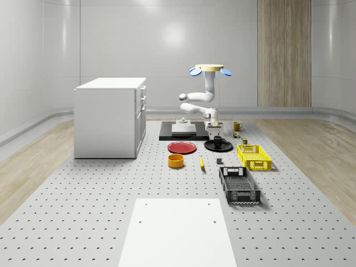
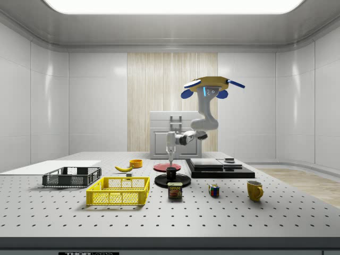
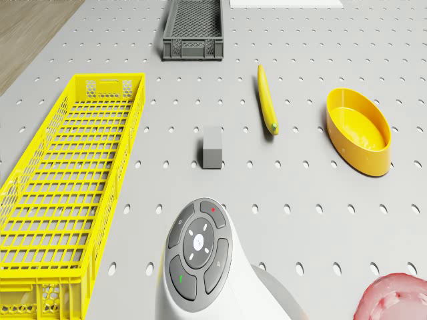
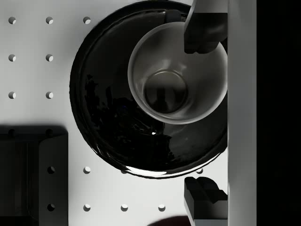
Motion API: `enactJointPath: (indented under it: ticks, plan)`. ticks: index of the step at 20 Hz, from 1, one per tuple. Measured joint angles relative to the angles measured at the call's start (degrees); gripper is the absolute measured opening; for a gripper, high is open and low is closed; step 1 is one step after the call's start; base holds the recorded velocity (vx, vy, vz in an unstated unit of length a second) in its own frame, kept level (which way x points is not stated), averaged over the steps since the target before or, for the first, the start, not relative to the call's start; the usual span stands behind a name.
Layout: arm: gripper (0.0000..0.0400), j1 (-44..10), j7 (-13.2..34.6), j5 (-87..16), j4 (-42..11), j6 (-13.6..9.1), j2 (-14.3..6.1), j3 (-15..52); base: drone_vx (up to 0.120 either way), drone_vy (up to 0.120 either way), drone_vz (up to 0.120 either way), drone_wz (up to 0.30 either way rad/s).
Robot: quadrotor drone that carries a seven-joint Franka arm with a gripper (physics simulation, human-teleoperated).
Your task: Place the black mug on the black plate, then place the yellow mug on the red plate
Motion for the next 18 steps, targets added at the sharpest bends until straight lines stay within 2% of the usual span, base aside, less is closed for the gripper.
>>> enactJointPath:
  ticks: [4,6,11,18]
  plan:
    - [0.0396,0.3,-0.1,0.1,-0.2,-0.4,0.3,0.2,0.000,0.000,0.120,0.000]
    - [0.0398,0.4,-0.2,0.1,-0.2,-0.6,0.4,0.3,0.000,0.000,0.040,0.000]
    - [0.0399,0.6,-0.3,0.0,-0.3,-0.9,0.7,0.3,-0.112,0.000,0.000,0.000]
    - [0.0400,0.8,-0.5,-0.1,-0.4,-1.4,1.2,0.3,-0.120,0.120,0.000,0.000]
